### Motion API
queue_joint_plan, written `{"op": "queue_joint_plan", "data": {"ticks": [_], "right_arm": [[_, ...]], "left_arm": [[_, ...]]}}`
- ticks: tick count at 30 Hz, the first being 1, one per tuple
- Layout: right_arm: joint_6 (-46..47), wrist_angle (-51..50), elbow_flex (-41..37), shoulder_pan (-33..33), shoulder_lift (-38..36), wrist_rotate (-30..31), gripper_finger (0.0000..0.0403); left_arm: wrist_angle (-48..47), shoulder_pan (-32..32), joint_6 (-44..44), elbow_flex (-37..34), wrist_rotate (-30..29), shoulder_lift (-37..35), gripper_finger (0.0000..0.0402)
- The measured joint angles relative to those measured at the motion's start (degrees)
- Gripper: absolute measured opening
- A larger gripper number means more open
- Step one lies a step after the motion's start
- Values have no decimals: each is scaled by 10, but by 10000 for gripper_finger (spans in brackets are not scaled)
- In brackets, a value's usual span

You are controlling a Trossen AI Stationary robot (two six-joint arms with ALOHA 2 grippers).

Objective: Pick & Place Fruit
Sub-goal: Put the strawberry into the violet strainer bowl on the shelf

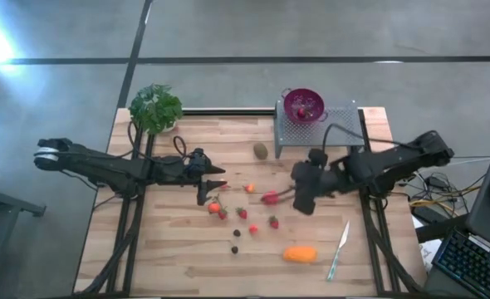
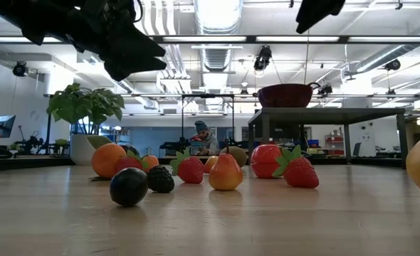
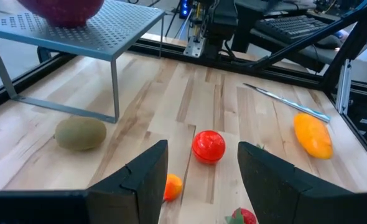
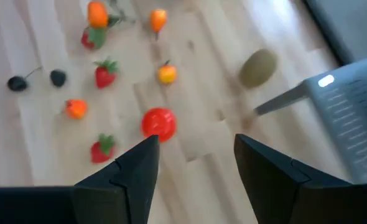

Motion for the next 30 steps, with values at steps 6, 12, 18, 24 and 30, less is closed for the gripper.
{"op": "queue_joint_plan", "data": {"ticks": [6,12,18,24,30], "right_arm": [[75,12,-33,53,48,-1,189],[106,50,-44,85,95,-7,187],[105,106,-44,101,136,-11,208],[105,127,-45,102,174,-20,226],[96,159,-51,98,205,-38,233]], "left_arm": [[0,0,3,0,0,0,200],[4,0,24,0,-2,0,200],[16,0,36,0,-3,0,200],[16,0,36,0,-3,0,200],[19,0,36,0,-4,0,200]]}}
